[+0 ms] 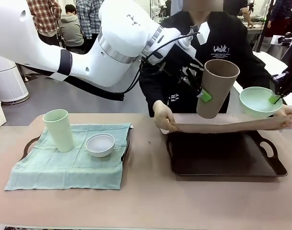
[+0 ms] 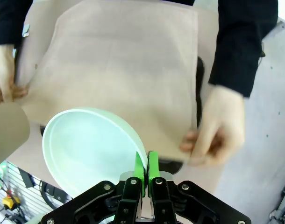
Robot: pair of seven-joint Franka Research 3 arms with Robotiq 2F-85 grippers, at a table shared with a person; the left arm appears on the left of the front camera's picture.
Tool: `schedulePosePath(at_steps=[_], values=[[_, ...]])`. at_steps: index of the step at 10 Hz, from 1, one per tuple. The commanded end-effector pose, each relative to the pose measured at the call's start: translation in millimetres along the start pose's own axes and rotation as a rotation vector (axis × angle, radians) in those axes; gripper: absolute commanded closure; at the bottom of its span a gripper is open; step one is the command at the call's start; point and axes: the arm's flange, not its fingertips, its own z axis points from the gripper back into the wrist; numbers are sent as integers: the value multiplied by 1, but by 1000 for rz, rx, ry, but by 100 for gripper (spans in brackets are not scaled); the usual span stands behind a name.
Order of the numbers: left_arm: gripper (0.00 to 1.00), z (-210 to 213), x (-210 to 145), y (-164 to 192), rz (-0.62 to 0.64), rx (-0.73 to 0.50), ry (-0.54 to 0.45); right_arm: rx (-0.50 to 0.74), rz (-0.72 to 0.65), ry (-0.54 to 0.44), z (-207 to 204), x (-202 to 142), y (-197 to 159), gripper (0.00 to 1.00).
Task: Set up a tray with a mat and arrange the tableware.
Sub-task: Place the Picnic Bowl and Reusable plastic cup back onto the Handle tray in front of the human's position.
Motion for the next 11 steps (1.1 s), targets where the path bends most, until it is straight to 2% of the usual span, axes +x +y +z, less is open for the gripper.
schedulePosePath(at_steps=[1,11], values=[[89,2,3,1,-9,-9,-15,5,-2,-4,1,0,1,100],[89,2,3,1,-9,-9,-15,5,-2,-4,1,0,1,100]])
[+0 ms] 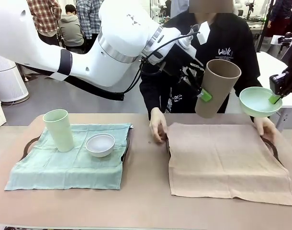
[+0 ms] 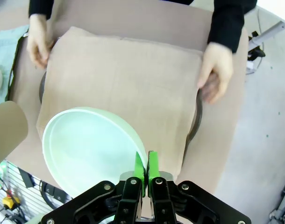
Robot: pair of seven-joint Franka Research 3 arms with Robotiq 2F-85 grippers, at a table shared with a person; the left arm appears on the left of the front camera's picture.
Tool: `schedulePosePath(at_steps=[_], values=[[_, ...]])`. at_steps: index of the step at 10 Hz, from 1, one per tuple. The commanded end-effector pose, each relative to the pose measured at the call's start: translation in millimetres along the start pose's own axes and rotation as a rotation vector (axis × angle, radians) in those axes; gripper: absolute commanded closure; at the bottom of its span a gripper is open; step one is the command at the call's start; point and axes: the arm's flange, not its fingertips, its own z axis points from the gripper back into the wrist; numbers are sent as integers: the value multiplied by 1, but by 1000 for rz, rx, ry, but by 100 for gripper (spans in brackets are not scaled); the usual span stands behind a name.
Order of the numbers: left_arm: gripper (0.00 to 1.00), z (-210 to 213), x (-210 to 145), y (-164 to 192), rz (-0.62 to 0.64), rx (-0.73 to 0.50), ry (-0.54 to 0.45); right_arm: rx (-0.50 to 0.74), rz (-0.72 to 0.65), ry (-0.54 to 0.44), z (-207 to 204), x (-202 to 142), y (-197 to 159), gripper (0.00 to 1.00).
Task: Set up a tray with a mat and arrange the tableware.
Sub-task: Place the Picnic Bowl and Reusable plastic cup back onto the Handle tray in front of the human's position.
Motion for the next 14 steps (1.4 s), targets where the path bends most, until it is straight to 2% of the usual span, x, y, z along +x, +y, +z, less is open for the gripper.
schedulePosePath(at_steps=[1,14], values=[[89,2,2,1,-8,-9,-14,5,-2,-4,1,0,1,100],[89,2,2,1,-8,-9,-14,5,-2,-4,1,0,1,100]])
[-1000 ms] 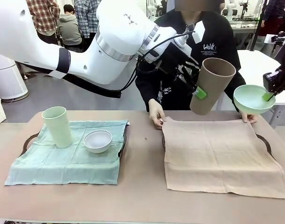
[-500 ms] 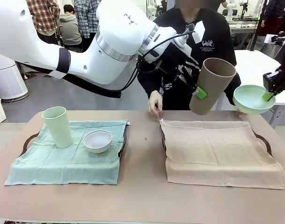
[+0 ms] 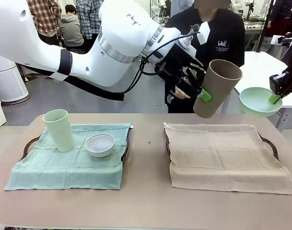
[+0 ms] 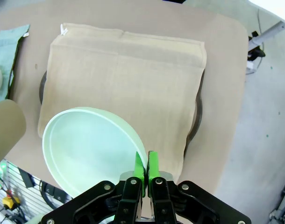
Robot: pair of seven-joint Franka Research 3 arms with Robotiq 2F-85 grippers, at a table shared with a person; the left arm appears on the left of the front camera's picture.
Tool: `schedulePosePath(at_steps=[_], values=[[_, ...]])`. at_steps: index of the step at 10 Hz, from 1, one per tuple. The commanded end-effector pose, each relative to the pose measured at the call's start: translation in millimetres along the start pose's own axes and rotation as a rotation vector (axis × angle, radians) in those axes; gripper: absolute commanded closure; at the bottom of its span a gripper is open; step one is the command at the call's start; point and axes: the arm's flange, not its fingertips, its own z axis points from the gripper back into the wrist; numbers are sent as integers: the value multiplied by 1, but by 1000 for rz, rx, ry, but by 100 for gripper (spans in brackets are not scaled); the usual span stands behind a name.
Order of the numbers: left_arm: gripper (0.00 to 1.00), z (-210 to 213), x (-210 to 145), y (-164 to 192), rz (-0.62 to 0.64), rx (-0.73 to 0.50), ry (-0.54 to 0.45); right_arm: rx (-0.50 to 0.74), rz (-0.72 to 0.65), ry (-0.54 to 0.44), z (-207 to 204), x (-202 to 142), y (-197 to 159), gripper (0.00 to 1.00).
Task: Set up a tray with a mat and arrange the tableware.
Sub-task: Place the Picnic Bowl and Reusable plastic cup back onto the Handle tray in front of the human's position.
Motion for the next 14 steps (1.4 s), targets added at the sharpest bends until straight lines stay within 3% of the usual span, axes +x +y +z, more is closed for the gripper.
schedulePosePath(at_steps=[1,2,4,5,7,8,9,10,11,14], values=[[89,2,2,1,-8,-8,-14,5,-2,-4,1,0,1,100],[17,0,0,0,0,0,0,0,0,0,0,0,0,96],[17,-19,-34,7,-51,75,-87,-63,71,1,-30,4,-12,96],[17,-31,-51,8,-69,114,-97,-62,104,19,-48,6,-15,96],[17,-53,-79,9,-55,160,-211,-41,142,52,-81,13,-15,96],[17,-55,-80,8,24,144,-196,-52,116,80,-83,13,-13,96],[17,-47,-70,20,-30,127,-103,-56,96,55,-68,7,-14,96],[17,-47,-70,20,-30,127,-103,-56,96,55,-68,7,-14,96],[17,-60,-84,18,-2,130,-138,-49,104,80,-86,9,-13,96],[17,-84,-125,10,82,98,-94,-9,143,97,-117,13,-16,96]])
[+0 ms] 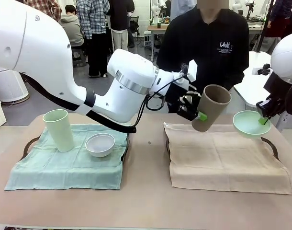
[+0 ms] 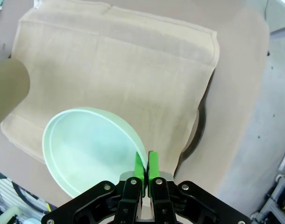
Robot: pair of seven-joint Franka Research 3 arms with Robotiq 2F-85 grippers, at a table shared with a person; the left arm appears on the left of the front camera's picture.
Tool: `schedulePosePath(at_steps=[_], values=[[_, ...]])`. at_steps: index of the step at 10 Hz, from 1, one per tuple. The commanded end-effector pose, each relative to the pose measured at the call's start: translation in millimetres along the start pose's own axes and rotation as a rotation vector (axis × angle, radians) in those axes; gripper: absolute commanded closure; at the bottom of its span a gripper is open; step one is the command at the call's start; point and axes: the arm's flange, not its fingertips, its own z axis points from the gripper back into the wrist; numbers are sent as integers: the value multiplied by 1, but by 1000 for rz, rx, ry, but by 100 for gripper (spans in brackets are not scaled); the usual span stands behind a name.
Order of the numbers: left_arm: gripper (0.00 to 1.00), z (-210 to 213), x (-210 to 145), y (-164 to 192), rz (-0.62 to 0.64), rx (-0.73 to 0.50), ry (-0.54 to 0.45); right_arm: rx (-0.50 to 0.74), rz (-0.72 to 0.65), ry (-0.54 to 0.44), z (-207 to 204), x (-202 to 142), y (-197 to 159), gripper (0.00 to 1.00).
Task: Set up a tray with a mat and arrange the tableware.
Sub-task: Place the Picnic Bowl and Reusable plastic cup back onto the Handle tray in front of the human's position.
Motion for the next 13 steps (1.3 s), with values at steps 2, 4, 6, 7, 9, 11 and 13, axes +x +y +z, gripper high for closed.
schedulePosePath(at_steps=[2,4,6,7,9,11,13], values=[[17,-5,-23,-6,66,21,6,31,37,-20,-24,6,-6,96],[17,-11,-38,-13,144,35,-70,55,61,-18,-40,8,-7,96],[17,-14,-50,-14,206,69,-180,94,80,-26,-57,10,-11,96],[17,-17,-57,-16,225,71,-212,101,83,-28,-63,11,-14,96],[17,-26,-74,-21,211,68,-264,110,83,-45,-73,13,-19,96],[17,-22,-59,-10,248,62,-213,90,68,-9,-65,11,-13,96],[17,-22,-59,-10,248,62,-213,90,68,-9,-65,11,-13,96]])
